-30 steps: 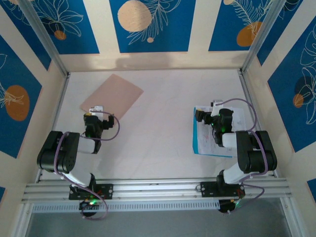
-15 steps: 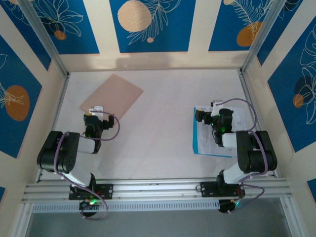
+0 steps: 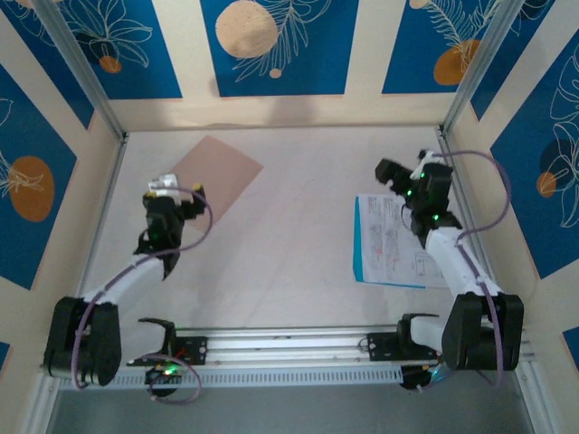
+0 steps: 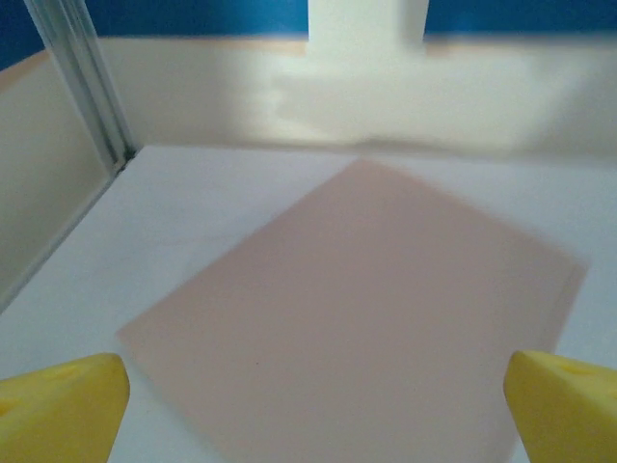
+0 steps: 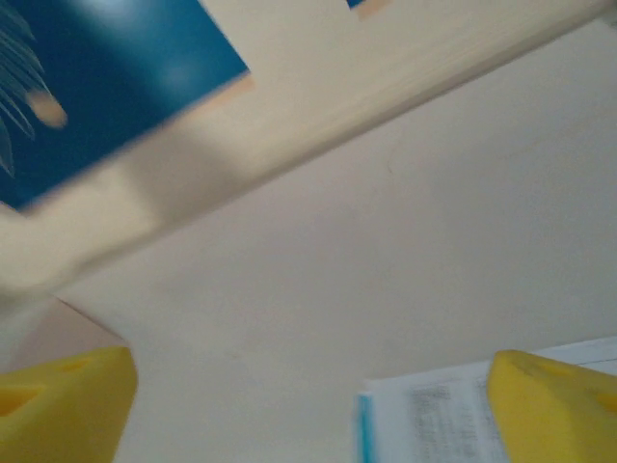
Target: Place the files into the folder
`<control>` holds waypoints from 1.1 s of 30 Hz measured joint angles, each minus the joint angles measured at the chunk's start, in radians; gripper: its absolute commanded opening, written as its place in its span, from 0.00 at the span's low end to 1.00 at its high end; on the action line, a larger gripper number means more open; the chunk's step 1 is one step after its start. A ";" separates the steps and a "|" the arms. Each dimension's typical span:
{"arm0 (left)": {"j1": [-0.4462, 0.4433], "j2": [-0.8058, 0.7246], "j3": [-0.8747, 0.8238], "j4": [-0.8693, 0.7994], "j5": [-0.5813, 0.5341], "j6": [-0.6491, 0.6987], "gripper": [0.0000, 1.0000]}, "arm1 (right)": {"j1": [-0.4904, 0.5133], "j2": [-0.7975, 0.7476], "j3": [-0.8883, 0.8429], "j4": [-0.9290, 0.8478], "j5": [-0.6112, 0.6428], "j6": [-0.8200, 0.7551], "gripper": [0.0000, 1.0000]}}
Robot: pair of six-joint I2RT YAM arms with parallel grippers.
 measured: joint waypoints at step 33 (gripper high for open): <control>-0.065 0.827 0.732 -0.713 0.483 -0.597 0.49 | 0.462 0.159 0.317 -0.699 -0.051 0.207 0.69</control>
